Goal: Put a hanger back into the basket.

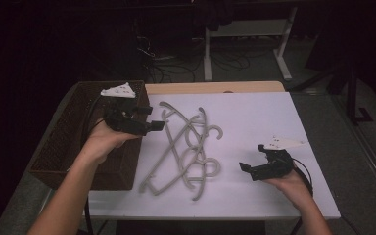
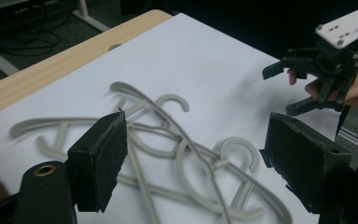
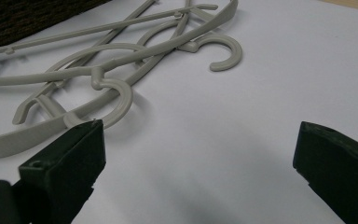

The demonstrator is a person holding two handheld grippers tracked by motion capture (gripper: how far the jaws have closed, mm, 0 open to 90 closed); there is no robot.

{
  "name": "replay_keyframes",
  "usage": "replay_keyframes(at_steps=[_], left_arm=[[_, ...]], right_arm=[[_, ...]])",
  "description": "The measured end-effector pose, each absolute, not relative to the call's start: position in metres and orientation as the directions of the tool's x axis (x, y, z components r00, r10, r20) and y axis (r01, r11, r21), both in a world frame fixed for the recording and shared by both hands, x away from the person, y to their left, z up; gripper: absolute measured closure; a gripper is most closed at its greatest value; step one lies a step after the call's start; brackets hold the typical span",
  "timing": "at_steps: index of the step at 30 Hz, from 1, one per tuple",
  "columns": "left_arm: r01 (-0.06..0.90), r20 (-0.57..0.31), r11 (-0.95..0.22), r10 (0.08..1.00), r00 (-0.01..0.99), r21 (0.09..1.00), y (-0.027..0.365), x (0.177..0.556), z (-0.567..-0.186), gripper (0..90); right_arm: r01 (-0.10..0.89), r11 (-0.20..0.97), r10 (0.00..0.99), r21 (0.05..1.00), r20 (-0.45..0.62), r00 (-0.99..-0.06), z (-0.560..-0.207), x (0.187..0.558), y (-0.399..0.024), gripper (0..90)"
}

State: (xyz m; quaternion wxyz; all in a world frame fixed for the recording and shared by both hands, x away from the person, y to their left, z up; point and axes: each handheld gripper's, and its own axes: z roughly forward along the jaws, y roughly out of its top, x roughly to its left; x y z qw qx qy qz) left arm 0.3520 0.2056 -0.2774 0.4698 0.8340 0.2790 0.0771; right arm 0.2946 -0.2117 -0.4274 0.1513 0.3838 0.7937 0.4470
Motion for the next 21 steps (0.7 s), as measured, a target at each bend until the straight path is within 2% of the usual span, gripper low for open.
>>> replay_keyframes(at_steps=[12,21], left_arm=[[0.371,-0.112,-0.431,0.517,0.849,0.822,0.158,0.347,-0.292,20.4],[0.375,-0.109,-0.471,0.5,0.859,0.798,0.135,0.349,-0.33,20.9]], right_arm=[[0.471,0.309,0.741,0.827,0.102,-0.664,-0.427,0.294,-0.212,2.1],[0.473,0.317,0.738,0.822,0.099,-0.668,-0.429,0.295,-0.211,2.1]])
